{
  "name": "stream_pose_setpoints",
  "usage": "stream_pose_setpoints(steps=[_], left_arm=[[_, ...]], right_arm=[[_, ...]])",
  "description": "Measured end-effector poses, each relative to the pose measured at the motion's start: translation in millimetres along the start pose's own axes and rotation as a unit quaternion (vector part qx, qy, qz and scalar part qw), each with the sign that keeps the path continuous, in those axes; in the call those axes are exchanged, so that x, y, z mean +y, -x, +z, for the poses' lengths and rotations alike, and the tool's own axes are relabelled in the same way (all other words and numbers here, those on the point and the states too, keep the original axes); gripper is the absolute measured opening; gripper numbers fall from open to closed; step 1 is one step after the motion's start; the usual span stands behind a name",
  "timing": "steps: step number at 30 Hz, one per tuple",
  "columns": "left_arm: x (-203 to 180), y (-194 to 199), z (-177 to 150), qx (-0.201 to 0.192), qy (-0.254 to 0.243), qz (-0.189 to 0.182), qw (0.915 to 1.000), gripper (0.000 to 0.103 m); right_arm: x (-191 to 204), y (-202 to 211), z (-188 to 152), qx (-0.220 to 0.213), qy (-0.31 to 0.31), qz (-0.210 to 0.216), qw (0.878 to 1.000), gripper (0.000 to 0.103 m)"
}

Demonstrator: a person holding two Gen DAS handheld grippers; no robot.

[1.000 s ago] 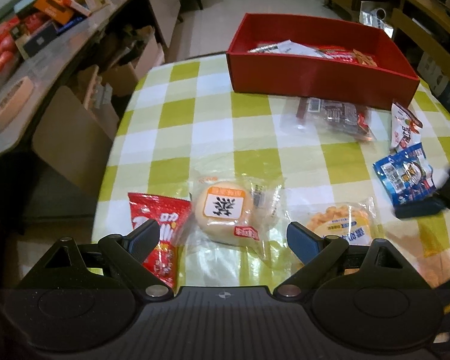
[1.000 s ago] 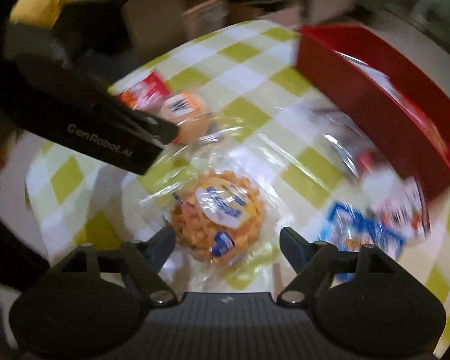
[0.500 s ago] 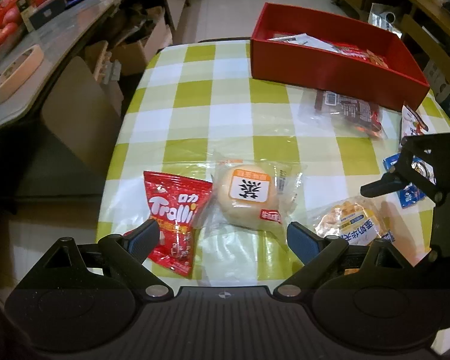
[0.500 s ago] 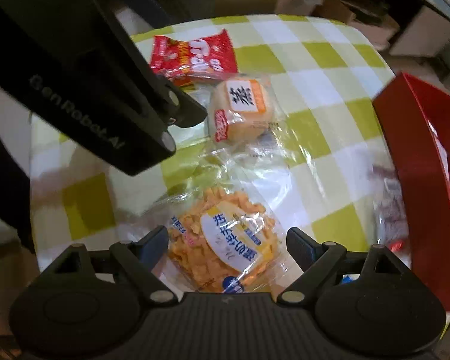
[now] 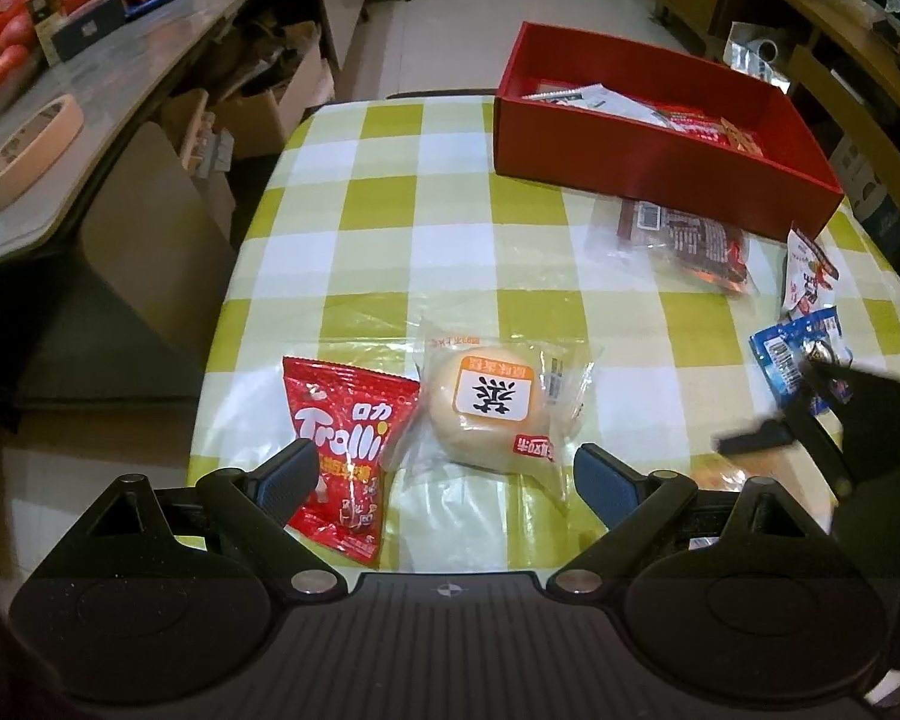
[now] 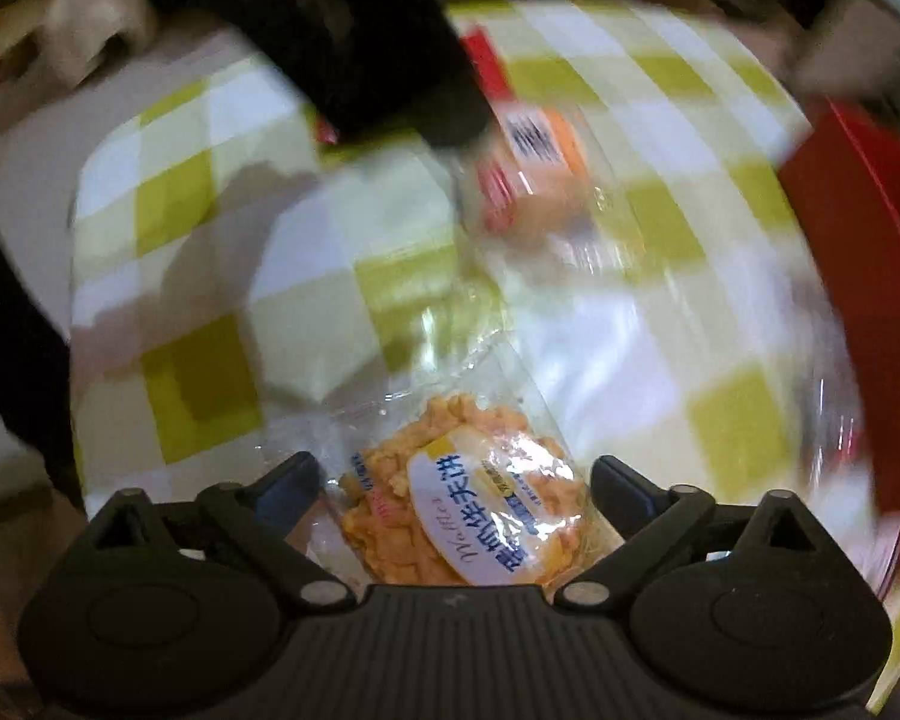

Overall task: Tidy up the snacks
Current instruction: 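Lift the crispy snack bag with the right gripper, then hold the crispy snack bag up with the right gripper while the left moves over the bread bun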

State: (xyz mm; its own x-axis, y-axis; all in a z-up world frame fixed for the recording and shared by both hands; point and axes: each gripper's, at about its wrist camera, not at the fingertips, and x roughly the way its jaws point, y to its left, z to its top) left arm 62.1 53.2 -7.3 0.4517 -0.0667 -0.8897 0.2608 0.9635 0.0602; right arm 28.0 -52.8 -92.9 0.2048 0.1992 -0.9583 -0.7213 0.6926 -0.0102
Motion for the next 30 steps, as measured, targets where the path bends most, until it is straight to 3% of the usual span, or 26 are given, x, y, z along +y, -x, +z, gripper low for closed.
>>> stream_pose_setpoints(steps=[5,10,14,18,22,30], left_arm=[[-3.4,4.5,-0.3,-0.005,-0.001,-0.004,1.0000,0.095],[-8.4,5.4,-0.7,-0.007,-0.008,-0.005,0.9999,0.095],[-11.1,4.1,-0.6,-0.006,-0.009,-0.004,0.9999,0.095],[-16.7,1.9,-0.8,-0.003,-0.016,-0.003,0.9999,0.095],[-18.7,0.5,-1.5,-0.002,-0.021,0.000,0.9998,0.095],[-22.2,-1.4,0.2,0.001,-0.026,0.000,0.9997,0.095]], right_arm=[[-0.4,10.3,-37.7,0.005,-0.074,0.017,0.997,0.103],[23.5,34.7,-50.6,0.003,0.057,-0.042,0.998,0.103],[23.7,26.4,-34.1,-0.002,0.111,-0.047,0.993,0.103],[28.9,1.6,-14.3,0.010,0.143,-0.024,0.989,0.103],[28.4,-10.4,-13.8,0.008,0.107,0.007,0.994,0.103],[30.4,-7.5,-29.2,-0.006,0.045,-0.005,0.999,0.103]])
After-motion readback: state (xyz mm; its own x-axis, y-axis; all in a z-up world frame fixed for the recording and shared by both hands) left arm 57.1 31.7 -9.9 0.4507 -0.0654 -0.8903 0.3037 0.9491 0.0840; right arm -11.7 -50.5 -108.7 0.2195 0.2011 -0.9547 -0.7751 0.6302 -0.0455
